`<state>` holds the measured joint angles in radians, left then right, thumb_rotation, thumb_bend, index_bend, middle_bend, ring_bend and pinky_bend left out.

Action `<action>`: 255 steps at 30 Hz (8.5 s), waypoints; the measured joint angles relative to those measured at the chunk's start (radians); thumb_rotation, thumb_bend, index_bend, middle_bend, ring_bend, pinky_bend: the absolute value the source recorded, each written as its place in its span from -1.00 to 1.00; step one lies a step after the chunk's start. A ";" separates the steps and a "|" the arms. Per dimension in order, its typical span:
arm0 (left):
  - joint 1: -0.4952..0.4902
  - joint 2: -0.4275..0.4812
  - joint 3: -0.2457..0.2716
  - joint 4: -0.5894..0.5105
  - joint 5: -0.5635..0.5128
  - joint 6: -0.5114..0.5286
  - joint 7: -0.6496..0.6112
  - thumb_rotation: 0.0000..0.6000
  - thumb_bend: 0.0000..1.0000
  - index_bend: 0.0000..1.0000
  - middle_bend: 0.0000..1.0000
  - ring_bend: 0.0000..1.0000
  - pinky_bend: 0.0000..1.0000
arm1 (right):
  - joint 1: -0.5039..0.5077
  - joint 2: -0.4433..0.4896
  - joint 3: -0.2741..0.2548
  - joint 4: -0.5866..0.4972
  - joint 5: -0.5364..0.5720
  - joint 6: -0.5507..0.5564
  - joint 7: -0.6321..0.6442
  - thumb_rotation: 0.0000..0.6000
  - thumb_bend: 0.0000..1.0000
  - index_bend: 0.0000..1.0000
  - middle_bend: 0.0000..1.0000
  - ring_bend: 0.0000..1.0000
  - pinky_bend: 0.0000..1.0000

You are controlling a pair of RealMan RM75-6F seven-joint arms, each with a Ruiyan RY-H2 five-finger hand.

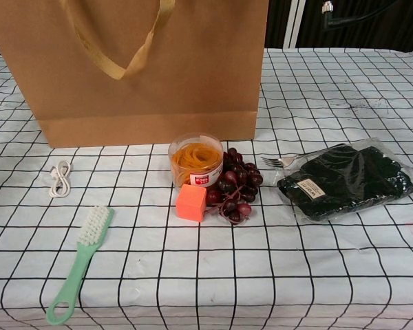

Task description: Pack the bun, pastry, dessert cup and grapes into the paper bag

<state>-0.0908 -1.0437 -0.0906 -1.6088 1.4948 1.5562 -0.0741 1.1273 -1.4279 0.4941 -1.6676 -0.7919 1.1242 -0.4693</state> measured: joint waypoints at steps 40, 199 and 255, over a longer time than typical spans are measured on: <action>0.000 -0.013 -0.016 0.000 -0.025 -0.001 0.025 1.00 -0.94 -0.78 -0.86 -1.00 -0.90 | -0.453 0.435 -0.349 -0.394 0.026 0.026 -0.090 1.00 -0.77 -0.82 -0.79 -0.56 -0.56; 0.010 0.004 -0.020 0.005 -0.036 -0.007 -0.013 1.00 -0.94 -0.75 -0.86 -1.00 -0.90 | -0.080 -0.034 0.075 -0.043 -0.172 0.107 0.163 1.00 -0.29 -0.39 -0.36 -0.24 -0.44; 0.010 -0.007 -0.032 0.008 -0.055 -0.003 0.009 1.00 -0.94 -0.73 -0.86 -1.00 -0.90 | -0.433 0.484 -0.276 -0.353 -0.003 -0.040 -0.131 1.00 -0.75 -0.83 -0.78 -0.60 -0.55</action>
<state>-0.0804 -1.0509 -0.1225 -1.6008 1.4403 1.5534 -0.0651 0.6943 -0.9444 0.2177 -2.0201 -0.7945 1.0839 -0.6001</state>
